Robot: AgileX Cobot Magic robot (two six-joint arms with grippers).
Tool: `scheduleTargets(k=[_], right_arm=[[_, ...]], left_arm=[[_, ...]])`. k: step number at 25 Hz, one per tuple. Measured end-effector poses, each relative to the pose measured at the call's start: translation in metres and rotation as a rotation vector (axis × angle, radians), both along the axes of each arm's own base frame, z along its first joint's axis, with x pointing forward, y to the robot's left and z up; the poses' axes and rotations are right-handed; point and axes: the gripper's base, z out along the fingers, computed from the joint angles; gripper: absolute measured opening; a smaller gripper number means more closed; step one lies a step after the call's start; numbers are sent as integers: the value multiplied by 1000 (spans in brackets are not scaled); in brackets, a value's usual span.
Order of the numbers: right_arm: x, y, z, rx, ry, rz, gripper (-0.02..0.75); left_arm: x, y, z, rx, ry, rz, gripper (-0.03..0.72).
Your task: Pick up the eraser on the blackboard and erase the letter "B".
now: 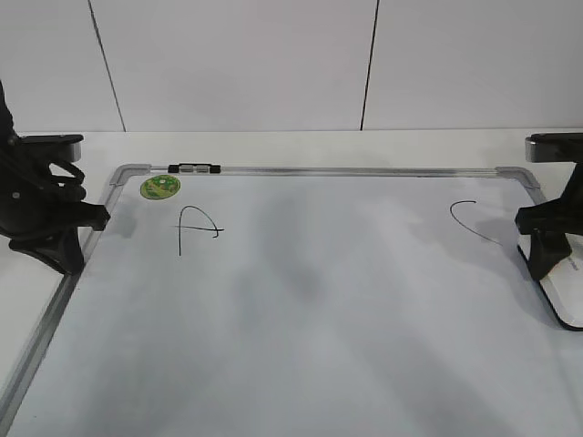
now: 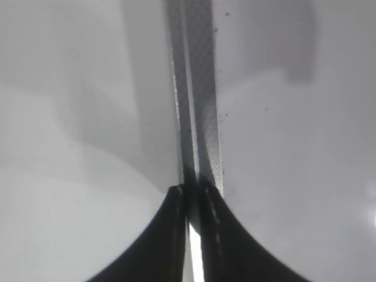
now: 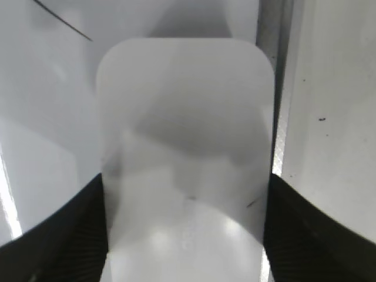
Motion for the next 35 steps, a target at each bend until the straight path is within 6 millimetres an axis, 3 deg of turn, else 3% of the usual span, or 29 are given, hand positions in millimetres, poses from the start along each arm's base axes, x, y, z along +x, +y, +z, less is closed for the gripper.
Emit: scheduleTargets(k=[17, 22, 27, 31, 35], right_arm=[[0, 0, 5, -2, 25, -3, 614], [9, 0, 34, 2, 44, -14, 602], [26, 4, 67, 40, -55, -26, 583], [26, 8, 73, 93, -65, -40, 582], [25, 9, 77, 100, -76, -42, 582]], left_arm=[[0, 0, 0, 0, 0, 0, 22], [0, 0, 0, 0, 0, 0, 22], [0, 0, 0, 0, 0, 0, 22], [0, 0, 0, 0, 0, 0, 29], [0, 1, 0, 13, -3, -23, 97]])
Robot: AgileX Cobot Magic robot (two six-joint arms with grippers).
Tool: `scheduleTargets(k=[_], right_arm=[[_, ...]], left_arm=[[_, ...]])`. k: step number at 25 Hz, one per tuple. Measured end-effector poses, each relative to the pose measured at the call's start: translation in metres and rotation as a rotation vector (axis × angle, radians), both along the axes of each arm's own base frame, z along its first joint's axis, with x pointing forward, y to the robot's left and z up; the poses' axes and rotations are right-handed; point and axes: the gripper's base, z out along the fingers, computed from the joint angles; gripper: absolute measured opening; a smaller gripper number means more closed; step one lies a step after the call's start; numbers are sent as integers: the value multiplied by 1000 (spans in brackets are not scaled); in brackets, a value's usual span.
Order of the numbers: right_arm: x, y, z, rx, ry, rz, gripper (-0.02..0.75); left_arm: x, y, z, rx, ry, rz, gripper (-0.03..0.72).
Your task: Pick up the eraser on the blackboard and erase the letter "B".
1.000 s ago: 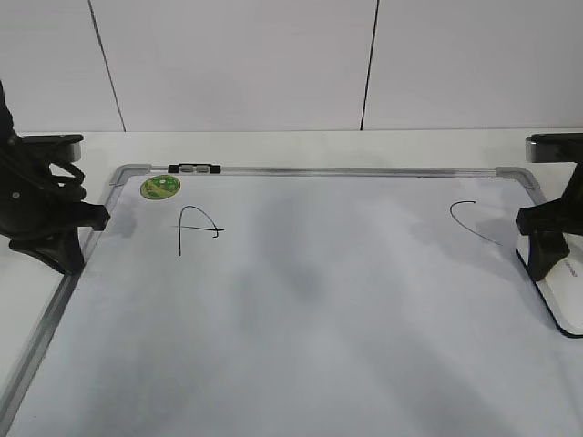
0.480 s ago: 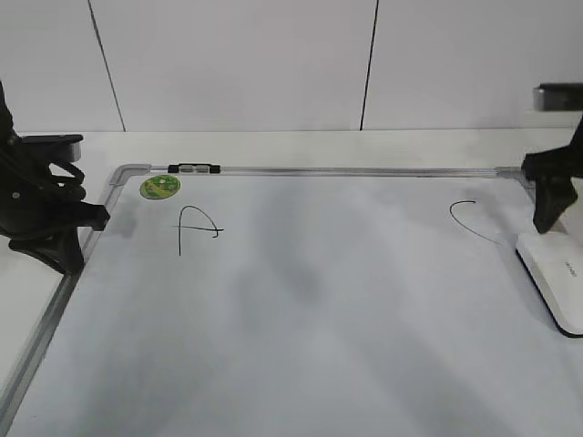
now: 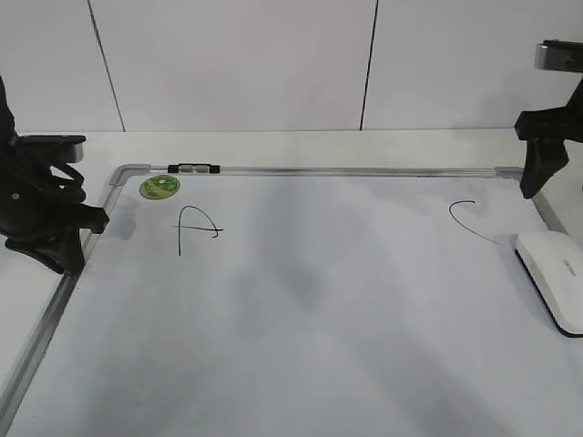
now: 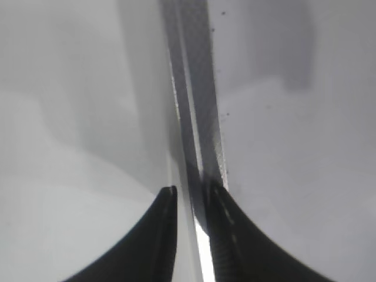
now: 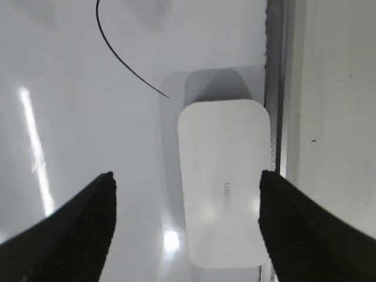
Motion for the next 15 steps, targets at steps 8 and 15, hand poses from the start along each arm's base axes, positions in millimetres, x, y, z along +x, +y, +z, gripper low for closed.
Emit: scheduleTargets(k=[8, 15], right_arm=[[-1, 0, 3, 1, -6, 0, 582], [-1, 1, 3, 11, -5, 0, 580]], left_arm=[[1, 1, 1, 14, -6, -20, 215], [-2, 2, 12, 15, -20, -27, 230]])
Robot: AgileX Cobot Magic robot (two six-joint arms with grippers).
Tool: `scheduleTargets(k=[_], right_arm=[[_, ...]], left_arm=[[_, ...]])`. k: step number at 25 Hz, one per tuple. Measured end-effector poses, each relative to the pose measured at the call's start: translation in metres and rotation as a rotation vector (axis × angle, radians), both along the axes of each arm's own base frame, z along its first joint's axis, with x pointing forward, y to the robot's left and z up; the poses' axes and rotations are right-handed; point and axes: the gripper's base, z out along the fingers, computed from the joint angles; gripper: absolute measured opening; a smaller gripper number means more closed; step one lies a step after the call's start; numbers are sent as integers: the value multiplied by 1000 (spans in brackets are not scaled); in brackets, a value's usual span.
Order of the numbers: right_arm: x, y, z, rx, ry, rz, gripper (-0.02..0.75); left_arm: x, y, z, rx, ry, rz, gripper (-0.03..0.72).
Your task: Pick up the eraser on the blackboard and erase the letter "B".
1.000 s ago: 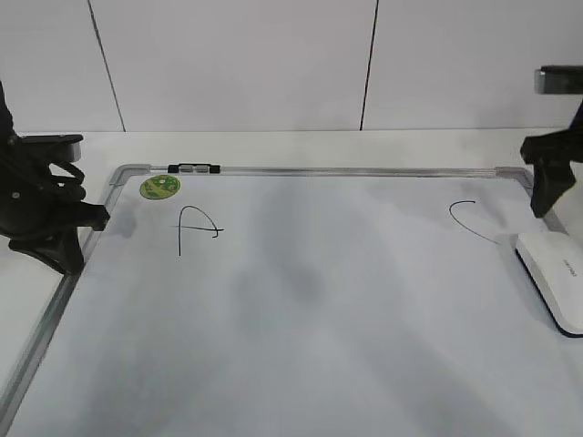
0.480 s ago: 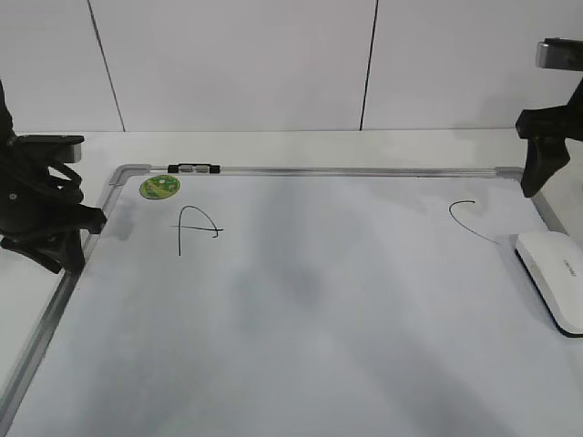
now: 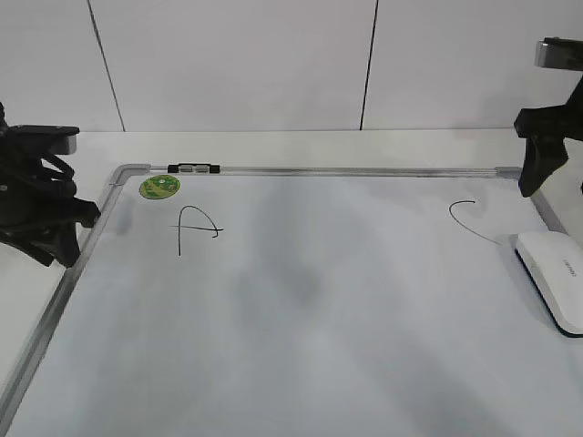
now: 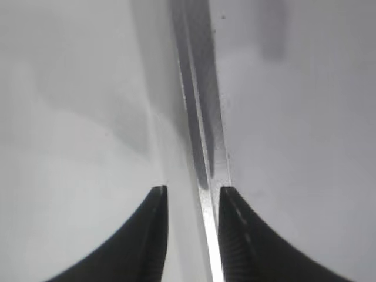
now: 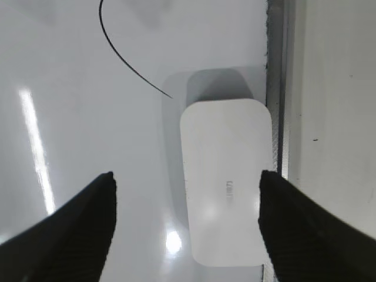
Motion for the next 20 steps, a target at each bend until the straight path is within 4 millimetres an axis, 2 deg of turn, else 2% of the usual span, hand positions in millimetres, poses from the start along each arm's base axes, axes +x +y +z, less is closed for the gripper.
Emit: scheduleTargets(k=[9, 15, 20], right_arm=[[-1, 1, 3, 17, -8, -4, 573], [-15, 2, 32, 23, -89, -4, 573], [-42, 2, 59, 26, -159, -3, 573]], left_arm=[[-4, 0, 47, -8, -29, -15, 236], [-16, 1, 86, -12, -27, -27, 237], [-31, 4, 97, 2, 54, -40, 237]])
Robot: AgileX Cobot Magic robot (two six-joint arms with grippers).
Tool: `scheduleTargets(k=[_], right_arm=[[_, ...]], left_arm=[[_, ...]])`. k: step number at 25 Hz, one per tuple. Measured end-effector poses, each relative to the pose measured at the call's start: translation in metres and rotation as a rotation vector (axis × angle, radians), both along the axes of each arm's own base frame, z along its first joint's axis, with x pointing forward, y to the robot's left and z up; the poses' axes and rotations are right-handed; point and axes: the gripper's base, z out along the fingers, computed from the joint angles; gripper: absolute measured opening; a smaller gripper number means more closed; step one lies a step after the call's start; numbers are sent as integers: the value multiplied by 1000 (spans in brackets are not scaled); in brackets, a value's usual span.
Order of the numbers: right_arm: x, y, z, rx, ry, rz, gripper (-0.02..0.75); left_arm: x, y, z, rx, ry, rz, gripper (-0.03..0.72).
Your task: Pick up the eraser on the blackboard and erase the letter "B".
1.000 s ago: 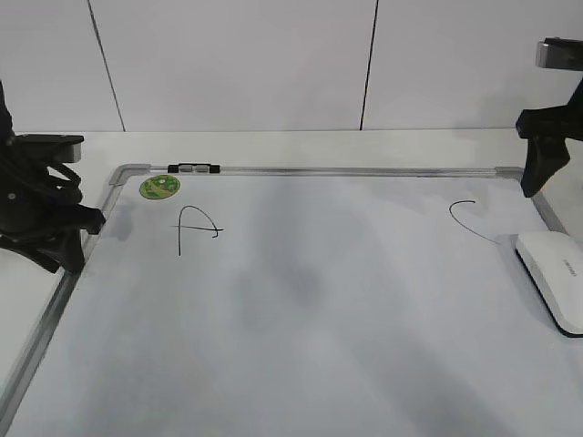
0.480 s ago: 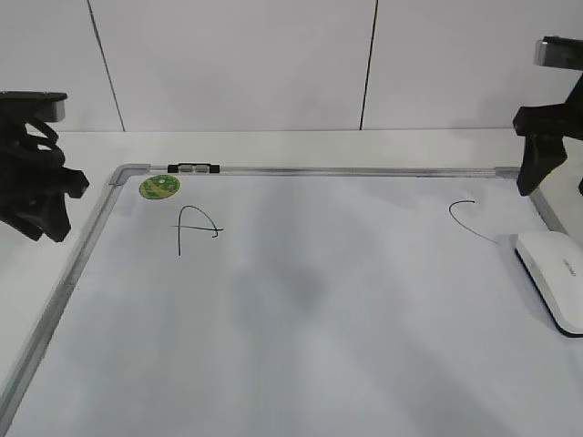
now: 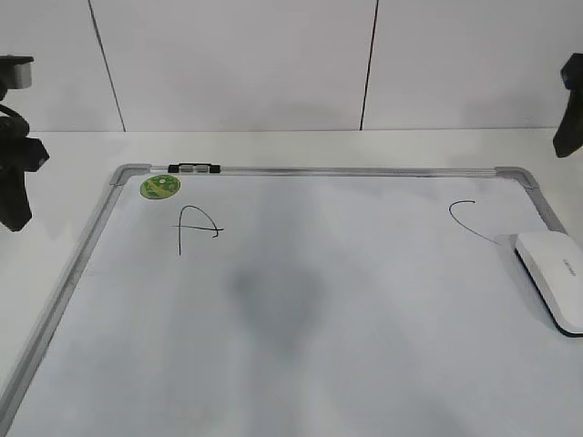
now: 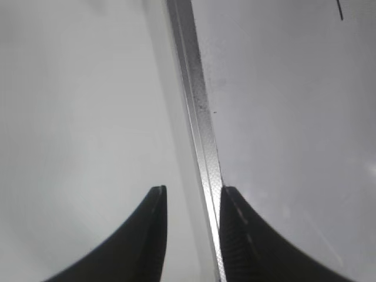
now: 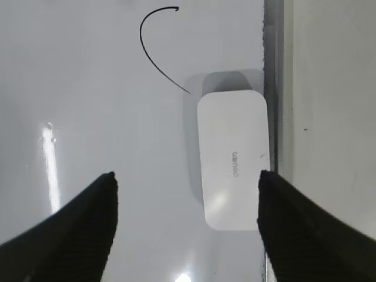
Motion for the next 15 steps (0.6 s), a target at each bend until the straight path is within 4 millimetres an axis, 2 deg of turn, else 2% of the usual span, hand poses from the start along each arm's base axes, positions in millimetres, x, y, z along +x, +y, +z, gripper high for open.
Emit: scheduleTargets(k=[4, 7, 12, 15], right_arm=[[-31, 0, 9, 2, -21, 0, 573], [-57, 0, 12, 1, -29, 2, 572], [-106, -1, 20, -3, -83, 15, 572], [-138, -1, 27, -3, -146, 17, 572]], left_arm=[[-6, 1, 3, 1, 4, -1, 237], [-20, 3, 7, -3, 4, 0, 237], [-66, 10, 13, 2, 1, -2, 237], [-93, 14, 25, -4, -48, -2, 237]])
